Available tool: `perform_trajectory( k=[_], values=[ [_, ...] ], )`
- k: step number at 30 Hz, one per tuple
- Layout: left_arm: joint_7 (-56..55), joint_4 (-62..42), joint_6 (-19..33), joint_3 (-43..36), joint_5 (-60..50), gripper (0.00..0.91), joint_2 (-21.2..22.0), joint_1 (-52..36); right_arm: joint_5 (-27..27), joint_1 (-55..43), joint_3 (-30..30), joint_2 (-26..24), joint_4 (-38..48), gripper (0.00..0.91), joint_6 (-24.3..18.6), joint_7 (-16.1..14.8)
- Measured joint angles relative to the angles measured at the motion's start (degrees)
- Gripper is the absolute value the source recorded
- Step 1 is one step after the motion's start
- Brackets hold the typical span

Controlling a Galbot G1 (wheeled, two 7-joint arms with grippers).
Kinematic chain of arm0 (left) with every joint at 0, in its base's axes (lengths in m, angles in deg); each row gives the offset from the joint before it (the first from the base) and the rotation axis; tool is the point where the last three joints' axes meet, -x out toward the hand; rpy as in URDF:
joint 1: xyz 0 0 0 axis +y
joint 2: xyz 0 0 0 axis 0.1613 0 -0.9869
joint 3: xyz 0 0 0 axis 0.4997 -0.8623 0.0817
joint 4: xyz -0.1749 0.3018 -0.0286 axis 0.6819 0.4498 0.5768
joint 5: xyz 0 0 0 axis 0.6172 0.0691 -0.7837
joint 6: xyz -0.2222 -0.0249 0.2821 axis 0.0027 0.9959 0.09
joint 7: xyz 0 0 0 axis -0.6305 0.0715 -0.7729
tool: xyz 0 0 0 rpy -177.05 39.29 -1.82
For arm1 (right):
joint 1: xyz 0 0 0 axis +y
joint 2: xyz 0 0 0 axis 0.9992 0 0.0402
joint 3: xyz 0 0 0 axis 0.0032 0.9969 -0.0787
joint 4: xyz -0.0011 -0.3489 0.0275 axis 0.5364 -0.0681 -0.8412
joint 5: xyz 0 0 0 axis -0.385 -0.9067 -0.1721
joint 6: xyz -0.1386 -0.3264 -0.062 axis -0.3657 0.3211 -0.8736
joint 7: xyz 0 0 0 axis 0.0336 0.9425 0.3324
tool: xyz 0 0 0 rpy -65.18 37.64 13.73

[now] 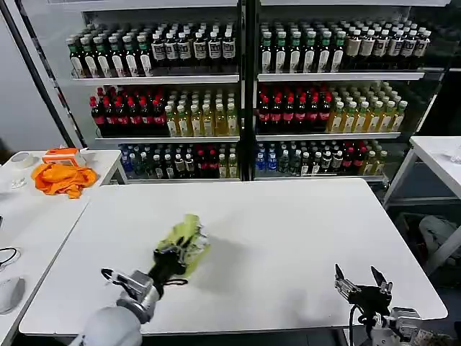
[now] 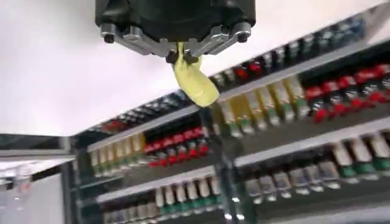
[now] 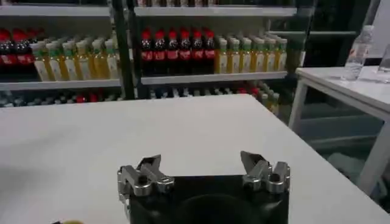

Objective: Fold and organize the clothes.

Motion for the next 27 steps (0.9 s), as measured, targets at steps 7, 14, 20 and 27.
perform_trajectory(
  k=[7, 14, 20, 27],
  values=[
    [-3.82, -2.70, -2.42, -8.39, 1.39, 0.212, 4.36, -3.76, -0.31, 0.12, 0.05, 0.53, -0.24, 0.907, 0.28, -0.13],
    [-6.71, -8.05, -2.45, -14.63, 7.39, 0.907, 11.94, -10.53, -0.51, 0.15, 0.38, 0.71, -0.43, 0.907, 0.42, -0.64],
    [-8.20, -14.40, 0.34, -17.17, 11.67, 0.907, 18.79, -16.22, -0.43, -0.51, 1.16, 0.64, -0.42, 0.907, 0.40, -1.30],
    [-9.66, -16.37, 4.66, -17.04, 16.19, 0.907, 22.50, -18.11, 2.51, -2.70, 4.08, -0.14, 0.62, 0.907, 0.74, -1.16]
  ],
)
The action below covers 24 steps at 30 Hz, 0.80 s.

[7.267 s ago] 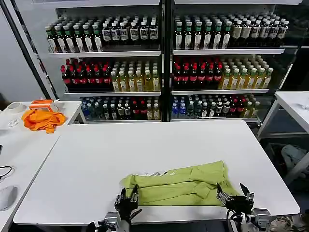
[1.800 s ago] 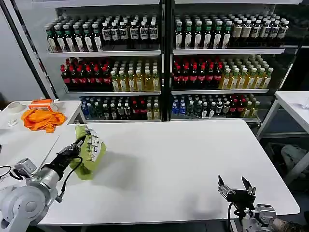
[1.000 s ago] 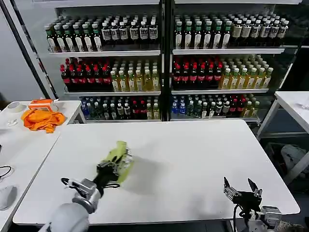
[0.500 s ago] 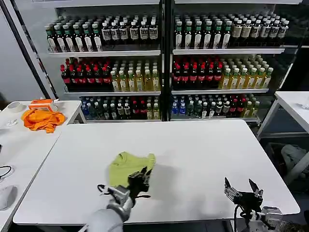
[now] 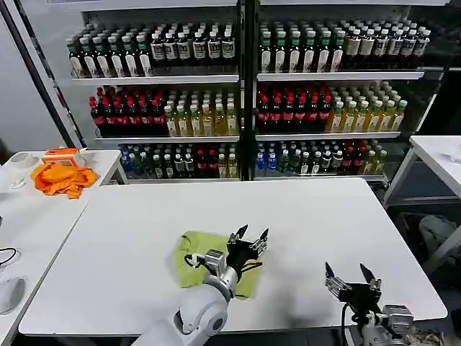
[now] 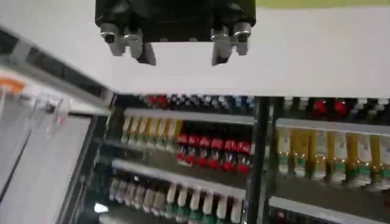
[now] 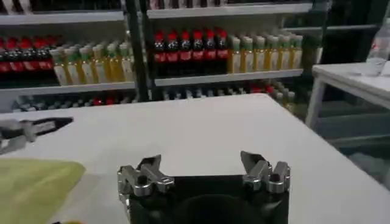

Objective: Fold and organize the clothes.

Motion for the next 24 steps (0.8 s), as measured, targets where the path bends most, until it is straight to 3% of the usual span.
perform_trajectory(
  k=[11, 24],
  values=[
    [-0.50, 8.44, 5.06, 13.79, 1.56, 0.907, -4.47, 8.36, 10.73, -9.55, 11.80, 1.71, 5.42, 0.907, 0.72, 3.17],
    [-0.24, 17.92, 7.22, 28.97, -1.71, 0.907, -5.51, 24.25, 15.88, -18.30, 21.14, 5.41, 14.76, 0.907, 1.40, 7.69]
  ],
)
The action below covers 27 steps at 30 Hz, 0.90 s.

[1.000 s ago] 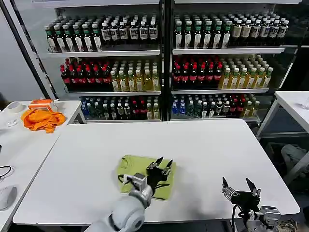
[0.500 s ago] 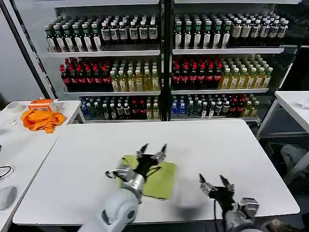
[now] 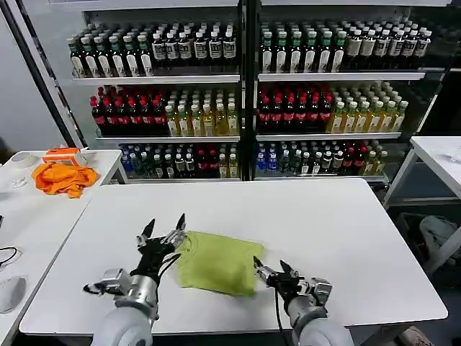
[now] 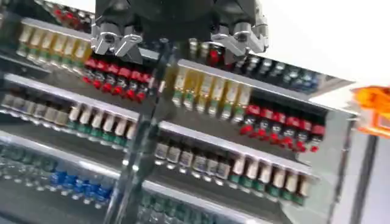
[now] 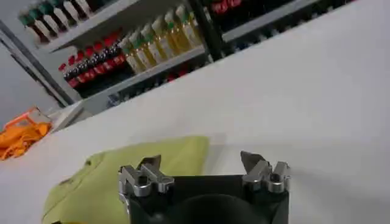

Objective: Fold and organize the clothes.

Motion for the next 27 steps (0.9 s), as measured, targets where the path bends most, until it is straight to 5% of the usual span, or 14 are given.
perform_trajectory(
  k=[6, 7, 9, 10, 11, 27],
  values=[
    [0.66, 2.56, 0.61, 3.37, -0.79, 0.907, -0.11, 4.78, 0.82, -2.04, 2.16, 1.85, 2.70, 0.907, 0.57, 1.60],
    [0.70, 2.87, 0.60, 3.77, -0.92, 0.907, -0.20, 5.34, 0.94, -2.36, 2.34, 2.30, 3.21, 0.826, 0.58, 1.95],
    [0.90, 3.49, 0.60, 4.56, -1.09, 0.907, -0.38, 6.54, 1.28, -2.75, 2.54, 3.08, 4.08, 0.383, 0.51, 2.40],
    [1.04, 3.69, 0.62, 4.91, -1.19, 0.907, -0.54, 7.02, 1.45, -2.87, 2.55, 3.49, 4.45, 0.060, 0.36, 2.55],
    [1.23, 3.84, 0.67, 5.25, -1.29, 0.907, -0.72, 7.56, 1.66, -2.99, 2.57, 3.93, 4.84, 0.000, 0.13, 2.70],
    [2.66, 4.33, 0.73, 6.86, -1.84, 0.907, -1.32, 11.29, 3.61, -4.41, 1.56, 7.36, 7.98, 0.000, -1.87, 3.46]
  ],
)
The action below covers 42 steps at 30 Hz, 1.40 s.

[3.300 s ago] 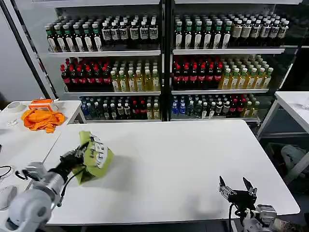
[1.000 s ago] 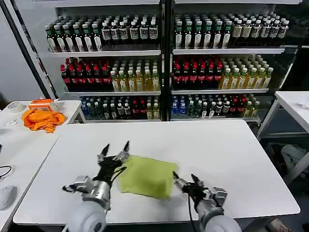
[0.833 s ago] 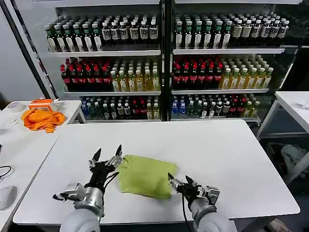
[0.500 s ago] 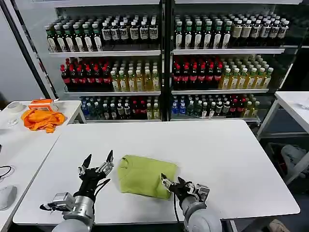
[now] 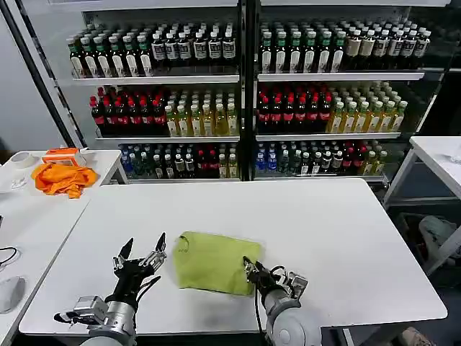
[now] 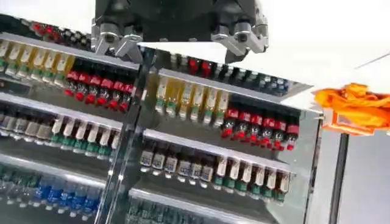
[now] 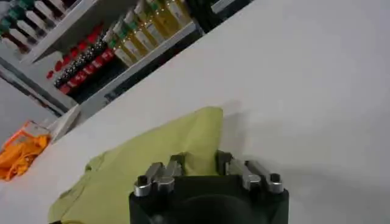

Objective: Fold and organize the clothes.

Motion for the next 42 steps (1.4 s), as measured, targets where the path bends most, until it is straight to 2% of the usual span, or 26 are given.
perform_trajectory(
  k=[9, 10, 11, 25, 34, 42],
  values=[
    [0.75, -0.21, -5.25, 0.24, -0.36, 0.907, -0.62, 1.94, 0.28, -1.91, -2.59, -0.57, 1.77, 0.000, -0.97, -0.21],
    [1.01, -0.23, -6.23, 0.14, -0.74, 0.907, -0.87, 2.22, 0.28, -2.13, -2.87, -0.73, 1.95, 0.645, -0.97, -0.33],
    [1.25, -0.32, -7.10, 0.02, -1.13, 0.907, -1.03, 2.47, 0.24, -2.32, -3.08, -0.85, 2.08, 0.907, -0.97, -0.38],
    [6.35, 1.37, -18.88, -2.92, -8.39, 0.907, -5.66, 4.83, -3.61, -2.11, -4.88, -3.55, 0.20, 0.907, -1.39, -2.77],
    [7.13, 1.14, -22.21, -6.70, -12.19, 0.907, -6.61, 3.97, -4.55, -0.67, -7.12, -5.56, -3.03, 0.907, -1.80, -3.31],
    [4.98, -1.18, -23.63, -10.99, -13.75, 0.907, -5.59, 1.44, -4.73, 0.83, -9.43, -6.94, -5.79, 0.907, -2.28, -3.57]
  ],
)
